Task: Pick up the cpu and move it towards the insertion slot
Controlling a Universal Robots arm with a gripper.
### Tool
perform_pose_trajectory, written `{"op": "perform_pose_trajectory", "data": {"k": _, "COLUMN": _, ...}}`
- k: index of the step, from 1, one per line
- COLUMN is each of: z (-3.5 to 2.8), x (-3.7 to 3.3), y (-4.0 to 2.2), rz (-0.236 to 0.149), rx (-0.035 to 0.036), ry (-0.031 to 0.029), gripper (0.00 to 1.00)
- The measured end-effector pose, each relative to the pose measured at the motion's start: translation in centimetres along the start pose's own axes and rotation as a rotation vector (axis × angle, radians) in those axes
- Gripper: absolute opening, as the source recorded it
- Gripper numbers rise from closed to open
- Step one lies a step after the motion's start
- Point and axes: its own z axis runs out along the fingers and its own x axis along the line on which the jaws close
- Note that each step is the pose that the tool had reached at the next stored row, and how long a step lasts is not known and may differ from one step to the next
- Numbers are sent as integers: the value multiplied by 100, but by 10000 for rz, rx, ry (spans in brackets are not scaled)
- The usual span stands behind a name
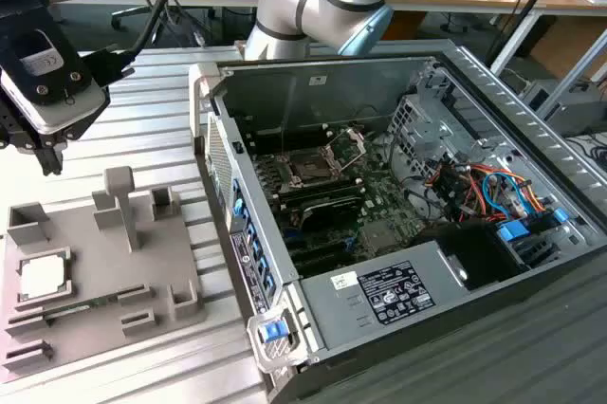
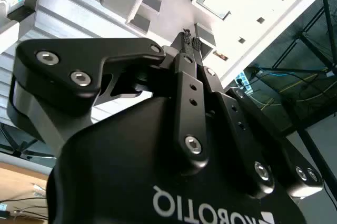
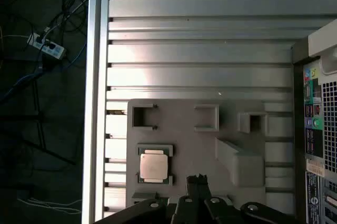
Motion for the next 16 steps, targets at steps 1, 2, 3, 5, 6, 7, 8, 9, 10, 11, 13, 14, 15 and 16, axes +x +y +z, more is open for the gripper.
{"op": "perform_pose_trajectory", "data": {"k": 1, "z": 0, "x": 0, "y": 0, "rz": 0, "rx": 0, "ry": 0, "gripper": 11}}
{"op": "perform_pose_trajectory", "data": {"k": 2, "z": 1, "x": 1, "y": 0, "rz": 0, "rx": 1, "ry": 2, "gripper": 11}}
{"op": "perform_pose_trajectory", "data": {"k": 3, "z": 3, "x": 1, "y": 0, "rz": 0, "rx": 0, "ry": 1, "gripper": 11}}
{"op": "perform_pose_trajectory", "data": {"k": 5, "z": 7, "x": 4, "y": 0, "rz": 0, "rx": 0, "ry": 1, "gripper": 11}}
{"op": "perform_pose_trajectory", "data": {"k": 6, "z": 9, "x": 5, "y": 0, "rz": 0, "rx": -1, "ry": 0, "gripper": 11}}
{"op": "perform_pose_trajectory", "data": {"k": 7, "z": 12, "x": 7, "y": 0, "rz": 0, "rx": -1, "ry": 0, "gripper": 11}}
{"op": "perform_pose_trajectory", "data": {"k": 8, "z": 14, "x": 8, "y": 0, "rz": 0, "rx": -1, "ry": 0, "gripper": 11}}
{"op": "perform_pose_trajectory", "data": {"k": 9, "z": 15, "x": 10, "y": 0, "rz": 0, "rx": 0, "ry": 1, "gripper": 11}}
{"op": "perform_pose_trajectory", "data": {"k": 10, "z": 17, "x": 10, "y": -1, "rz": -1, "rx": 0, "ry": 0, "gripper": 11}}
{"op": "perform_pose_trajectory", "data": {"k": 11, "z": 20, "x": 10, "y": 0, "rz": 0, "rx": -1, "ry": -1, "gripper": 11}}
{"op": "perform_pose_trajectory", "data": {"k": 13, "z": 25, "x": 11, "y": -1, "rz": 0, "rx": 0, "ry": 1, "gripper": 11}}
{"op": "perform_pose_trajectory", "data": {"k": 14, "z": 27, "x": 11, "y": -1, "rz": 0, "rx": 0, "ry": 0, "gripper": 11}}
{"op": "perform_pose_trajectory", "data": {"k": 15, "z": 29, "x": 14, "y": -1, "rz": 1, "rx": 0, "ry": 0, "gripper": 11}}
{"op": "perform_pose_trajectory", "data": {"k": 16, "z": 31, "x": 15, "y": -1, "rz": 0, "rx": 0, "ry": 1, "gripper": 11}}
